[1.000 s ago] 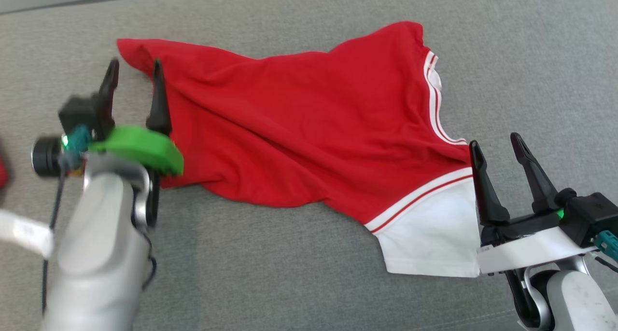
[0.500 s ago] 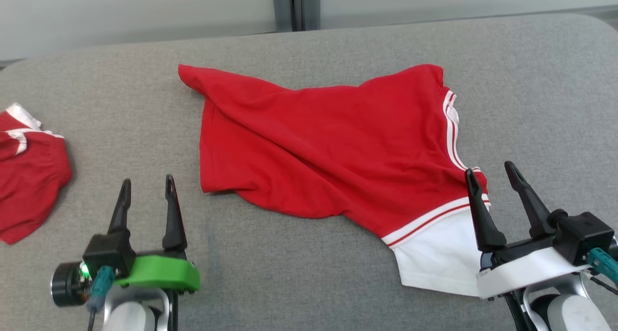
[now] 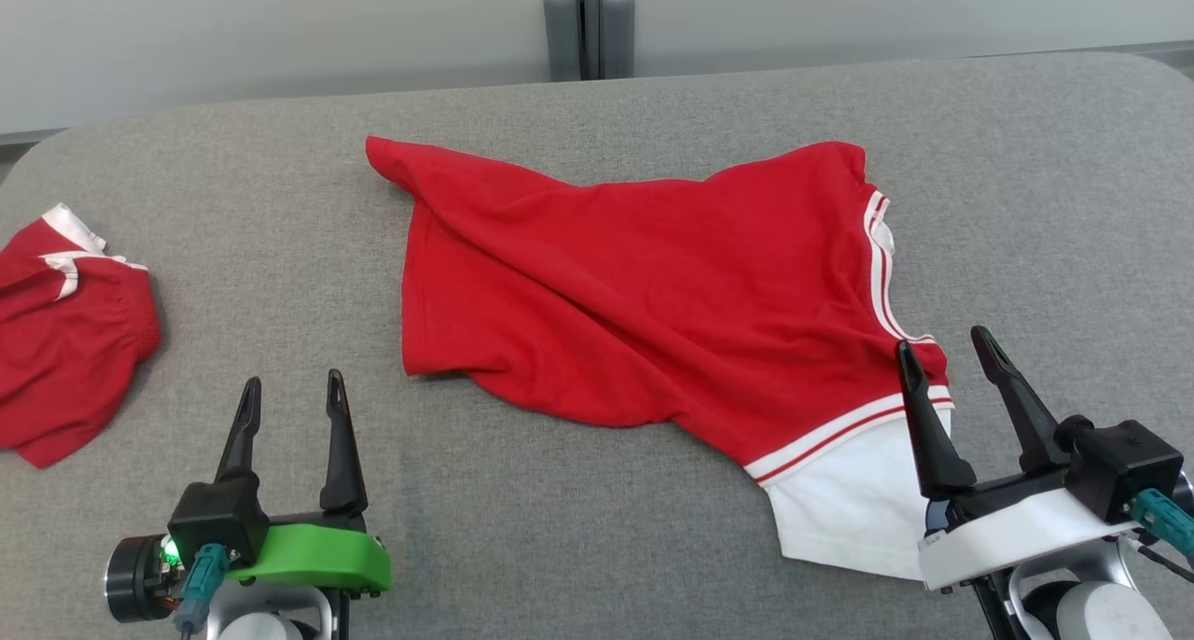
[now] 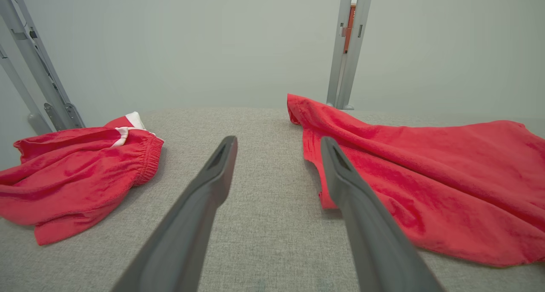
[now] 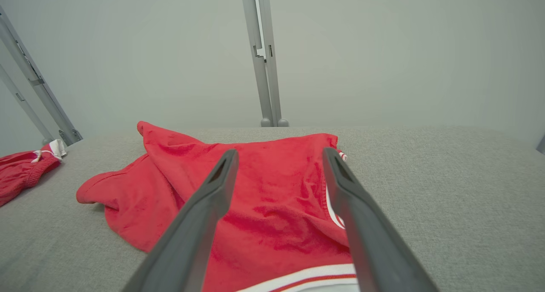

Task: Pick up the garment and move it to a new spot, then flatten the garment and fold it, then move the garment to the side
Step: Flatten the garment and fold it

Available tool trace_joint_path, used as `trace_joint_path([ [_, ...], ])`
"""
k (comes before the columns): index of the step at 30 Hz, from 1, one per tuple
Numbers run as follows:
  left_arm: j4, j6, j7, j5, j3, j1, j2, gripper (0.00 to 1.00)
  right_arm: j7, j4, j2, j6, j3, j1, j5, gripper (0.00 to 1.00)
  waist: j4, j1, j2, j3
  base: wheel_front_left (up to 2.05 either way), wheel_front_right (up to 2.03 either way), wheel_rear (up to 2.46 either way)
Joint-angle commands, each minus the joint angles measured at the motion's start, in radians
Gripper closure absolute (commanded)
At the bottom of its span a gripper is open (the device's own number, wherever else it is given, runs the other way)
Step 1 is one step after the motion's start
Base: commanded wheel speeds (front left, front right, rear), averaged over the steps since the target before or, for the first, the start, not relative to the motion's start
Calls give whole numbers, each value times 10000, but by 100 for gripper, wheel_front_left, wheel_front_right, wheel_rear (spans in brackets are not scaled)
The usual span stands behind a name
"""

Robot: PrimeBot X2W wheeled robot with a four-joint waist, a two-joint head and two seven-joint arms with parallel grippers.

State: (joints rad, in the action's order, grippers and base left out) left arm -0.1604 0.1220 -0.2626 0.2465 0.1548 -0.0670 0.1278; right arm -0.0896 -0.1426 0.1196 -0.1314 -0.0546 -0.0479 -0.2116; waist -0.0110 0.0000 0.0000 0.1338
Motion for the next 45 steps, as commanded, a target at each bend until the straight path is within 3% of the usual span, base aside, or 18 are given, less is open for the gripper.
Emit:
trace_joint_path([
  [1,45,-33,-28,-34,-20,68,30,0,-14,-69,-14,14,22,-75,-18,0,-2,0,0,29,0,0,0],
  [5,44,-108,-28,-93,48,-204,82,0,-24,-91,-35,14,63,-1,-26,0,16,0,0,146,0,0,0],
  [8,-160,-423,107,-81,254,-751,167,0,-38,-135,-71,14,67,109,-32,0,52,0,0,358,0,0,0],
  [18,-2540,-1625,2571,369,937,-3255,308,0,-193,-2,85,14,-295,721,-165,0,-419,0,0,1297,0,0,0],
  [25,-3913,-1853,3085,725,850,-4086,335,0,-407,266,26,14,-292,909,-243,0,-776,0,0,1596,0,0,0],
  [26,-4053,-1897,3156,821,853,-4127,318,56,-439,292,23,14,-278,919,-247,0,-787,0,0,1612,0,0,0],
  [27,-4133,-1955,3148,917,843,-4151,293,100,-452,317,22,14,-264,921,-255,0,-785,0,0,1617,0,0,0],
  [37,-2977,-1878,1892,651,983,-3758,492,100,-424,383,-2,14,-16,762,-215,0,-378,0,0,1312,0,0,0],
  [45,-285,-1276,2546,679,1104,-1971,639,100,-315,311,-61,14,178,473,-216,0,101,0,0,856,0,0,0],
])
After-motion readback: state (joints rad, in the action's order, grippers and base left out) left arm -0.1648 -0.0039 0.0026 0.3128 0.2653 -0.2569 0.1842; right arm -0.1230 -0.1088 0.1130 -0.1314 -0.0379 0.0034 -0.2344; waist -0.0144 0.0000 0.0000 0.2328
